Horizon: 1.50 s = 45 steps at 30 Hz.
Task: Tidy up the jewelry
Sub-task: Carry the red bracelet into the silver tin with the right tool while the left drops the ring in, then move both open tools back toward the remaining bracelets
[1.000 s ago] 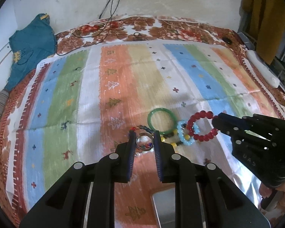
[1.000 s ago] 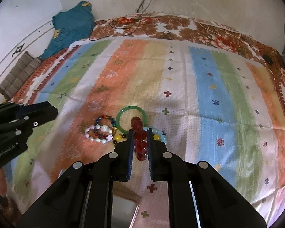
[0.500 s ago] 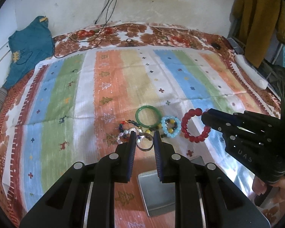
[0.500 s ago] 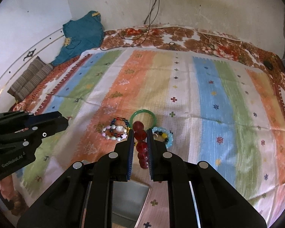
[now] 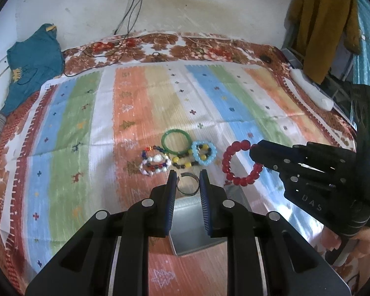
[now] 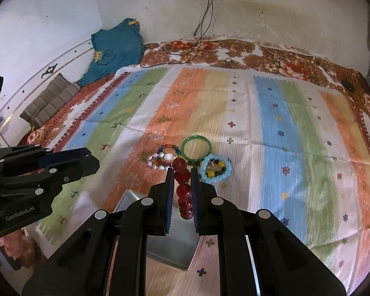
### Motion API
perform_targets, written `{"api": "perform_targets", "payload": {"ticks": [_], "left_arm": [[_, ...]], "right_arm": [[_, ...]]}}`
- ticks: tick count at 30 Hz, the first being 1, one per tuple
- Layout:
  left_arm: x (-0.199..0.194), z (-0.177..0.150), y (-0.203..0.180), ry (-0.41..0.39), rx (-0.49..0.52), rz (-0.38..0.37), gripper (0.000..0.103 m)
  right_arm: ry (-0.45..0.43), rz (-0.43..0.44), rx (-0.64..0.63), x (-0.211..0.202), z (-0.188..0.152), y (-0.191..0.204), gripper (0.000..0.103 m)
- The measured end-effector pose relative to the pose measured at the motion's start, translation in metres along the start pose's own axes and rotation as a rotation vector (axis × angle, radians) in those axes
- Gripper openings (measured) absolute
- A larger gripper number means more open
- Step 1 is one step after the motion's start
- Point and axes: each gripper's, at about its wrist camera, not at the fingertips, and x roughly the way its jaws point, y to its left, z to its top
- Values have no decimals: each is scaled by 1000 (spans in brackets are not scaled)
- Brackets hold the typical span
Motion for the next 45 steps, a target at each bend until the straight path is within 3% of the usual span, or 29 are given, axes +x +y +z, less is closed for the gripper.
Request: {"api": "perform_targets", "payload": {"ticks": [20, 22, 24, 26, 33, 41, 45], "left_arm": [[-7, -20, -13, 22, 35, -21, 19], [-7, -20, -11, 14, 18, 12, 25], [-6, -18, -5, 11, -9, 27, 39], [-6, -17, -1, 11, -19, 32, 41], [-3, -19, 11, 23, -44, 48, 45], [5, -19, 28, 35, -78, 85, 51], [12, -19, 35, 54, -84, 100, 51]], "right_arm": [[23, 11, -5, -16, -30, 6, 14], [34, 3, 11, -14, -30, 3, 14], [30, -20, 33, -15, -29, -3, 23], [30, -37, 47, -13, -28, -9, 39], [51, -55, 66, -6, -27, -18, 39], [61, -40, 87, -2, -26, -21, 52], [69, -44, 98, 1, -25, -25, 53]]}}
